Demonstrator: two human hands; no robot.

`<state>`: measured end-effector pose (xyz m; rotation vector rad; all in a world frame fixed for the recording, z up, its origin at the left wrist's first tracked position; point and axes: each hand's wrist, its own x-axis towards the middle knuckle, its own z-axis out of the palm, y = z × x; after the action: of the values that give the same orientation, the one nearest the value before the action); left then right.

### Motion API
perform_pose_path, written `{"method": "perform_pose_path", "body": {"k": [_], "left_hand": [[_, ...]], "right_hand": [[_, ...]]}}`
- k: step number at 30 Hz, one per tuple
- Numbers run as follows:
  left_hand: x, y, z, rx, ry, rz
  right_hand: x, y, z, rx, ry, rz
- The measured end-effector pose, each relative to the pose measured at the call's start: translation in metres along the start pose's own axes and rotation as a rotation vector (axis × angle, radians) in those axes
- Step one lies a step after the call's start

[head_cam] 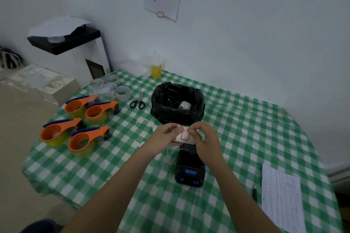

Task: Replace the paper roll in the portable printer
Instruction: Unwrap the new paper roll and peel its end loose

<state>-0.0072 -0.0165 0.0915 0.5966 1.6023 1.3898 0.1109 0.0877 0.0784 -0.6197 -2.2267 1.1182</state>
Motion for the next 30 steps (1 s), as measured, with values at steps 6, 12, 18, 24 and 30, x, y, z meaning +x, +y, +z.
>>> {"method": "perform_pose_path", "body": {"k": [6,12,18,24,30], "left_hand": [[0.003,0.008,-0.006,0.056,-0.046,0.009],[0.004,0.012,-0.003,0.095,-0.047,0.001],[0.005,0.014,-0.003,0.146,-0.014,0.043],[0.006,0.014,-0.002,0.118,0.007,0.03],[0.01,0.008,-0.007,0.086,-0.011,0.009]], "right_hand": [[0.006,-0.006,-0.012,0.27,-0.228,0.176],[0.005,-0.012,0.0,0.471,-0.021,0.355],[0.001,-0.016,0.005,0.607,0.054,0.467],[0.002,-0.012,0.002,0.631,0.067,0.449],[0.002,-0.008,0.0,0.617,0.063,0.404]]}}
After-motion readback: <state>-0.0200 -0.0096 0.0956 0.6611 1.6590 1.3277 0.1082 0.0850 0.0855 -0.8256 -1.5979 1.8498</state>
